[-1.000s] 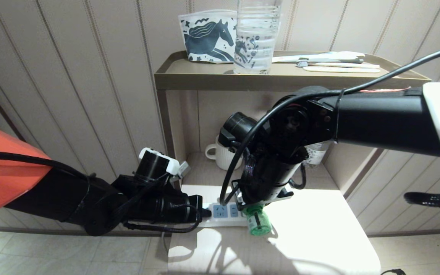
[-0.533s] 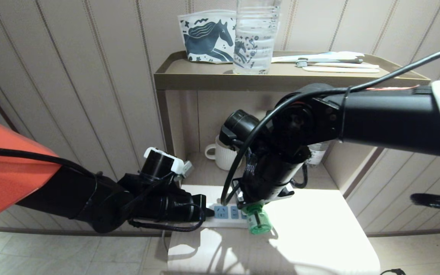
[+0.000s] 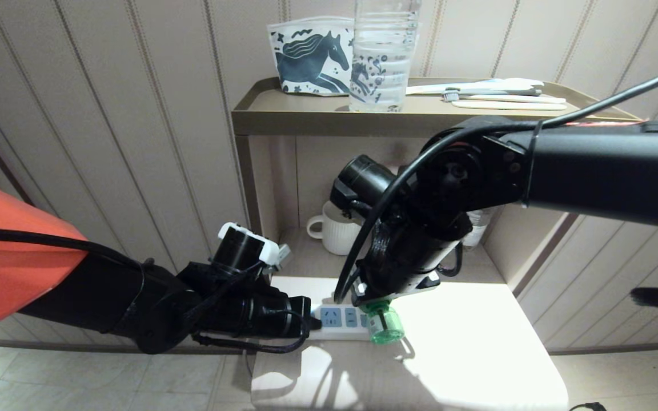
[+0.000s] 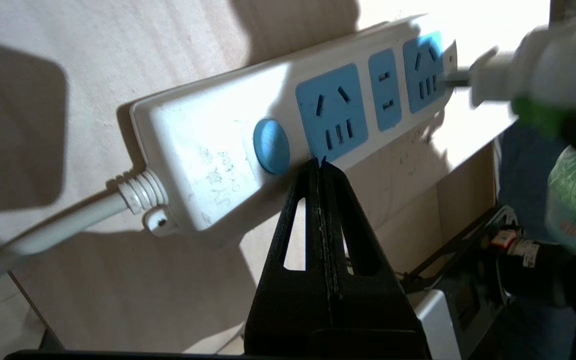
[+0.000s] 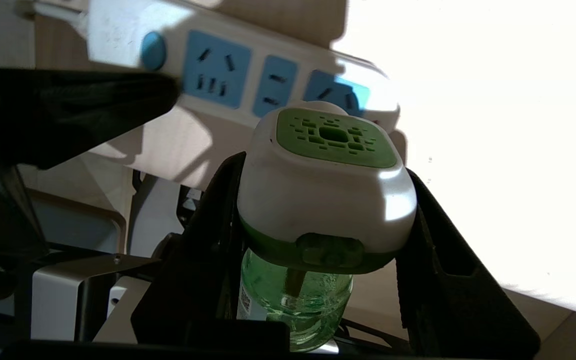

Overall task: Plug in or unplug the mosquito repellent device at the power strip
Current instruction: Hold the socket with your left hand and unplug it with your right hand, then place the mosquito repellent liquid on the table

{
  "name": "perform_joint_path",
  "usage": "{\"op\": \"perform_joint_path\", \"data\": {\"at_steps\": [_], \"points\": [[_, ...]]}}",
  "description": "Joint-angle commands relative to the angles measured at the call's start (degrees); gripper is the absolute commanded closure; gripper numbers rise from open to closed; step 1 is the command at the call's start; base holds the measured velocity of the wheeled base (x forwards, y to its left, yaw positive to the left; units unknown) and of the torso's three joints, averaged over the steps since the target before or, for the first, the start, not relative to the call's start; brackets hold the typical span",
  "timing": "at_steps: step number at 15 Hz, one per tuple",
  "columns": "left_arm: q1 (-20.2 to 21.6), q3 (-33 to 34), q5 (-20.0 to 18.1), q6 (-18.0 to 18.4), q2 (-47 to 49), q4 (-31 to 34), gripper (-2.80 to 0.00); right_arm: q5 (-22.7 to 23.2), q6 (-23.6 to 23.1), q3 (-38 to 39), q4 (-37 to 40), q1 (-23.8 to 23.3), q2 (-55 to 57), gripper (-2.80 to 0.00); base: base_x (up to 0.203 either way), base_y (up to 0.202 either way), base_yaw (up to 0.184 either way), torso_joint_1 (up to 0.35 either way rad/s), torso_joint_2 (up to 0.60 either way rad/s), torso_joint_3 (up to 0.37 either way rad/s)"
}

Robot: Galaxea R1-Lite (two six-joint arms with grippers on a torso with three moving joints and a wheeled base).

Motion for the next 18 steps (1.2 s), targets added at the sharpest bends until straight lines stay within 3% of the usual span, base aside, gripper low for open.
{"op": "perform_joint_path", "data": {"at_steps": [1,8,14,16,18], "points": [[0.1,-0.5,-0.2,-0.2,-5.6,-0.8,0.00,-0.2,0.0,0.0,0.4,0.0,-3.0,0.00,0.000,0.000,0.000,0.000,0.00,0.000],[0.3,1.9,2.7,0.5,-22.7,4.3,0.00,-4.0,-0.6,3.2,1.5,0.7,-11.5,0.00,0.000,0.000,0.000,0.000,0.00,0.000],[4.3,17.3,6.6,3.3,-41.0,6.3,0.00,-4.1,-0.6,9.5,1.5,0.7,-16.3,0.00,0.000,0.000,0.000,0.000,0.00,0.000],[5.3,20.9,9.8,3.7,-48.5,8.2,0.00,-5.0,-0.4,12.9,1.5,1.8,-19.0,0.00,0.000,0.000,0.000,0.000,0.00,0.000],[6.4,22.8,14.9,4.9,-56.5,12.1,0.00,-10.6,1.2,16.9,-0.4,2.2,-21.0,0.00,0.000,0.000,0.000,0.000,0.00,0.000]]}}
